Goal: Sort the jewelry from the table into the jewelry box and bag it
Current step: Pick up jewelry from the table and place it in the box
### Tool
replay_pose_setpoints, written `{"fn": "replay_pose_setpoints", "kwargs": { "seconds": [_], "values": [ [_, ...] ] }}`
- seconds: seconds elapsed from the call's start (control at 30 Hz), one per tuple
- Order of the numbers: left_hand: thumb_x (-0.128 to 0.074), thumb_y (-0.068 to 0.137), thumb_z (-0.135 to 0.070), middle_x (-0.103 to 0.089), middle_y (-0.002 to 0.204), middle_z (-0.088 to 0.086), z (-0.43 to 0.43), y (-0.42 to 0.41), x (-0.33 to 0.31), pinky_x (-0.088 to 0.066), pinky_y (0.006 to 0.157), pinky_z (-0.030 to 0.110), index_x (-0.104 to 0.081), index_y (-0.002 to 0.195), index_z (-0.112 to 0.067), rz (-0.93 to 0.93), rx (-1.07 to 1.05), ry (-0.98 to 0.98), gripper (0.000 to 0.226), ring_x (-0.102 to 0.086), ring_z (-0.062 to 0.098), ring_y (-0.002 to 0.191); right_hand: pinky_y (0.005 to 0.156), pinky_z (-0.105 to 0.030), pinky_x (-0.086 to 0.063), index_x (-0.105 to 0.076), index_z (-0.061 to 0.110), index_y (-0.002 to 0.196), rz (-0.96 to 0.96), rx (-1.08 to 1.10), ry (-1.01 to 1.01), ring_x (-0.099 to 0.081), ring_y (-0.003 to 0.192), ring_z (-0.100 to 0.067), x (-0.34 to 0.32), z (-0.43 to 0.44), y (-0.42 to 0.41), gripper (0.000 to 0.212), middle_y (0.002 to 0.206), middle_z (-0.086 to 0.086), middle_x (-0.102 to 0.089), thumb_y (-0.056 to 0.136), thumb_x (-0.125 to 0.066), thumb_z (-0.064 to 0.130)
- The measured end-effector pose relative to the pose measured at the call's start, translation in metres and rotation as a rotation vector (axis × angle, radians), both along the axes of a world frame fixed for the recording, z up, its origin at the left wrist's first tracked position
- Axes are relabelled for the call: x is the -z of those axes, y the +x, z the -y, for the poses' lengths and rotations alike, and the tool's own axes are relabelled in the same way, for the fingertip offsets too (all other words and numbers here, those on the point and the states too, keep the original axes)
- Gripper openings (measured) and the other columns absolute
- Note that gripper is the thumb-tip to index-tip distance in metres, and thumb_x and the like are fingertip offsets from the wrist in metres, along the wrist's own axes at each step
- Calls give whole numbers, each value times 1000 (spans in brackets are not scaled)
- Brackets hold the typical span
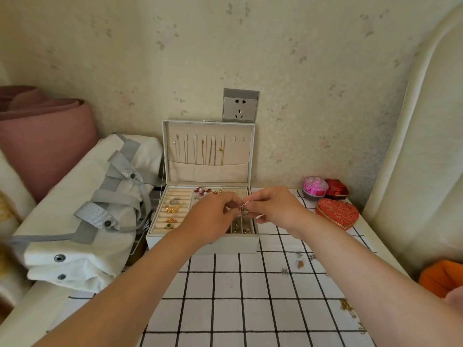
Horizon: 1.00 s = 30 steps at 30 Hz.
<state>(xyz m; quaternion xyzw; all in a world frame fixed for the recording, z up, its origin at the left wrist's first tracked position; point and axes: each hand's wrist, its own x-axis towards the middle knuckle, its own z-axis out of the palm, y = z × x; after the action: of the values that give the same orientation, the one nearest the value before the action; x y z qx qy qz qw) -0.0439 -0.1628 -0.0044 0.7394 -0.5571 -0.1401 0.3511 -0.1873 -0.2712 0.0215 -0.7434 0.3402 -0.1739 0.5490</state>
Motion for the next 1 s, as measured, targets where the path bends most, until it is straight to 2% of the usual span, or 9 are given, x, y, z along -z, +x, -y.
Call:
{"fn": "replay_pose_setpoints", "kwargs": {
  "seconds": [0.13, 0.23, 0.3, 0.4, 0.5, 0.7, 0.83, 0.9, 1.0],
  "values": [
    [-69, 90, -23, -72, 85, -9, 4, -4, 1, -48, 65, 12, -68, 103, -27, -218, -42, -56, 14, -65, 0, 73, 65, -27, -55, -75, 11, 99, 67, -7, 162, -69, 68, -15, -1, 2, -2, 11, 79, -7, -75, 90, -70, 5],
    [-72, 88, -20, -72, 82, -8, 5, -4, 2, -47, 64, 10, -70, 94, -26, -241, -68, -74, 9, -64, -2, 70, 60, -27, -54, -72, 9, 105, 60, 35, 141, -69, 66, -17, -1, 4, -2, 18, 79, -8, -74, 87, -74, 5],
    [-70, 89, -22, -69, 87, -12, 2, -1, 5, -48, 65, 15, -71, 94, -29, -86, -67, -21, 9, -61, -1, 73, 53, -24, -50, -73, 11, 104, -12, 51, 71, -69, 63, -14, 0, 4, -3, 18, 78, -4, -74, 86, -76, 7],
    [-64, 91, -25, -65, 97, -16, -1, 7, 10, -50, 79, 29, -73, 97, -37, 306, -1, 25, 16, -55, 5, 89, 48, -22, -42, -76, 14, 96, -125, 48, -22, -67, 59, -11, 2, 3, -5, 14, 79, 0, -75, 83, -79, 11],
    [-58, 94, -24, -61, 106, -12, -5, 9, 12, -46, 89, 34, -74, 105, -36, 390, 76, 40, 23, -50, 12, 104, 42, -15, -38, -77, 12, 90, -146, 47, -90, -62, 55, -13, 4, 1, -3, 9, 79, 5, -72, 82, -80, 9],
    [-53, 92, -20, -60, 111, -11, -9, 9, 11, -44, 90, 34, -73, 111, -34, 470, 114, 35, 32, -46, 13, 107, 66, -18, -46, -76, 26, 78, -224, -11, -237, -58, 65, 2, 10, 1, 3, 12, 77, 12, -69, 82, -80, 15],
    [-53, 92, -20, -61, 110, -8, -10, 5, 9, -48, 91, 38, -71, 113, -33, 423, 86, 23, 31, -50, 15, 106, 59, -14, -40, -80, 22, 86, -268, -24, -293, -55, 63, 4, 16, 4, 3, 4, 69, 17, -65, 86, -76, 20],
    [-54, 92, -21, -62, 109, -7, -11, 4, 10, -48, 91, 39, -70, 114, -32, 421, 85, 21, 29, -51, 15, 104, 63, -16, -42, -80, 26, 91, -328, -53, -413, -58, 68, 3, 19, 5, 3, 9, 73, 19, -66, 89, -72, 25],
    [-55, 93, -27, -61, 110, -8, -11, 4, 11, -47, 91, 39, -68, 116, -35, 406, 103, 17, 28, -49, 14, 104, 82, -28, -53, -77, 34, 90, -361, -52, -516, -64, 87, -4, 22, 8, 3, 12, 91, 17, -71, 91, -66, 29]
  ]
}}
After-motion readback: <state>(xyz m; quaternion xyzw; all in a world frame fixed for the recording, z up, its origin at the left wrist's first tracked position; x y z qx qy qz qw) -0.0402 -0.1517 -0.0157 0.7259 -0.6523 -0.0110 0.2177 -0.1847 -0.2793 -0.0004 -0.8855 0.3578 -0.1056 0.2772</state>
